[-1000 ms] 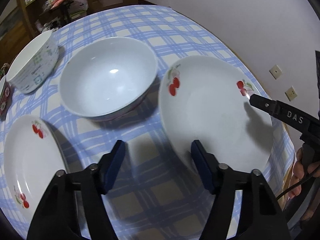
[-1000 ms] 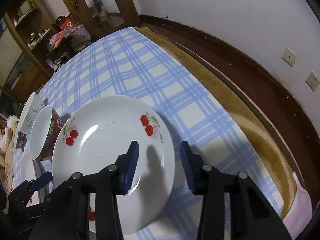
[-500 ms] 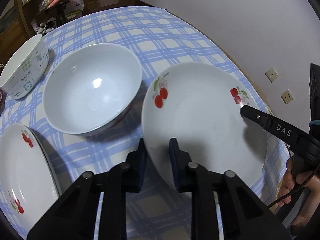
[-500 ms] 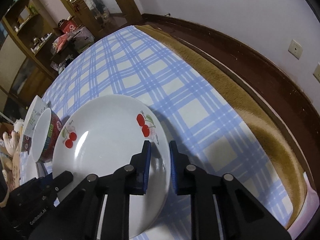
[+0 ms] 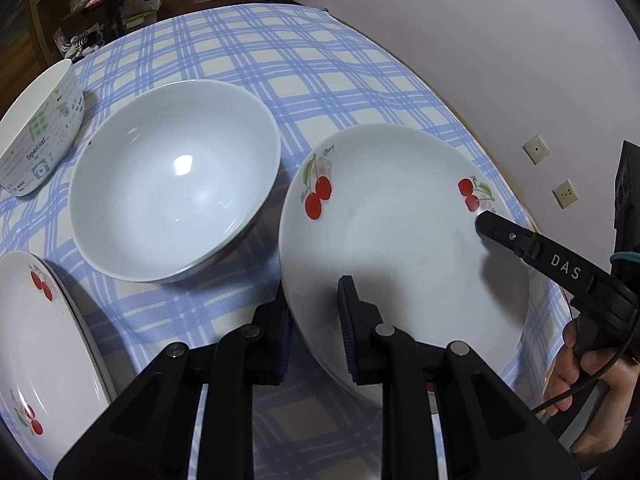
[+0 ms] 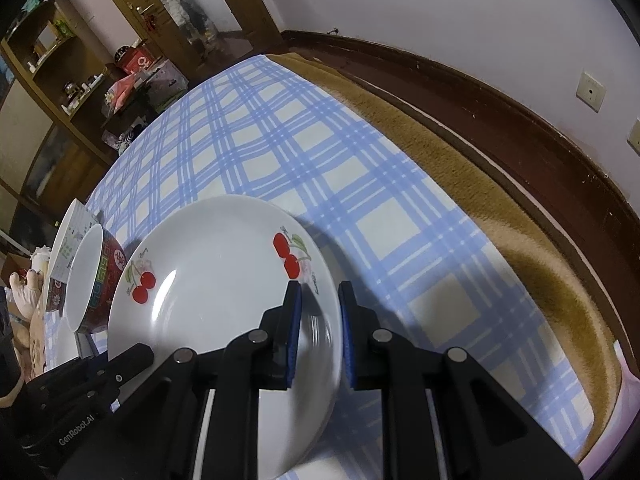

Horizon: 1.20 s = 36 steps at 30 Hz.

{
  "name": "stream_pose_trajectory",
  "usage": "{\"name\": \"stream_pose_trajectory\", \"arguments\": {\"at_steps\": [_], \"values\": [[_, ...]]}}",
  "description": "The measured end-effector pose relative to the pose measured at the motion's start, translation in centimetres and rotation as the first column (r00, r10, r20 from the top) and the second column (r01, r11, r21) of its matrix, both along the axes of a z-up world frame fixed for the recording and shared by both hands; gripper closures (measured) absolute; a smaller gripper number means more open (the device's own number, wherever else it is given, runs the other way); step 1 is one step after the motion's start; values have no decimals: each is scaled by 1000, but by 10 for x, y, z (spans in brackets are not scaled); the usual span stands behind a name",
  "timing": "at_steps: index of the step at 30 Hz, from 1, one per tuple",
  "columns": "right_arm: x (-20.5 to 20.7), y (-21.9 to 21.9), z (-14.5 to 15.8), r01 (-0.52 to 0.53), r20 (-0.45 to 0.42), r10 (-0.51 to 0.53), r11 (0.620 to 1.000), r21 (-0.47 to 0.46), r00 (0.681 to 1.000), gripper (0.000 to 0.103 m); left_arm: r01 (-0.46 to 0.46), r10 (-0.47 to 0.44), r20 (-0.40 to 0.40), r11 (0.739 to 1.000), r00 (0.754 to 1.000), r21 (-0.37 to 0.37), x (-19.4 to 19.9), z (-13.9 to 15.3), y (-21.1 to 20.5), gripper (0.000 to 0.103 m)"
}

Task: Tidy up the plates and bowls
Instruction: 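Lift the cherry-print plate and carry it toward the plate stack with both grippers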

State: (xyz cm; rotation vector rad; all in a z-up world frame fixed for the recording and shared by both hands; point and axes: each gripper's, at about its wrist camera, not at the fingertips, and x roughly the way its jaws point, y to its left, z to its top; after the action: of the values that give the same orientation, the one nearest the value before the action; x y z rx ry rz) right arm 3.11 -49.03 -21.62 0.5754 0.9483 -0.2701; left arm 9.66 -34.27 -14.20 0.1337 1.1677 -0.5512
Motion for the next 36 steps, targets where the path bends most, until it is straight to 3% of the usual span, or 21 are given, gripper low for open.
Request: {"name": "stream_pose_trajectory", "arguments": {"at_steps": [8, 22, 36], "values": [[-9, 6, 13, 16, 59, -12, 998, -56, 998, 89, -3, 3, -2, 1000, 1000, -13, 1, 3, 2, 80], [-27, 17, 23, 49, 58, -46, 997, -62, 997, 92, 6, -6, 8, 1000, 1000, -9, -9, 15, 8, 81], [-48, 40, 58, 45, 118, -35, 996, -78, 992, 94, -7, 8, 32, 999, 999, -41, -25, 47, 32, 82]]}}
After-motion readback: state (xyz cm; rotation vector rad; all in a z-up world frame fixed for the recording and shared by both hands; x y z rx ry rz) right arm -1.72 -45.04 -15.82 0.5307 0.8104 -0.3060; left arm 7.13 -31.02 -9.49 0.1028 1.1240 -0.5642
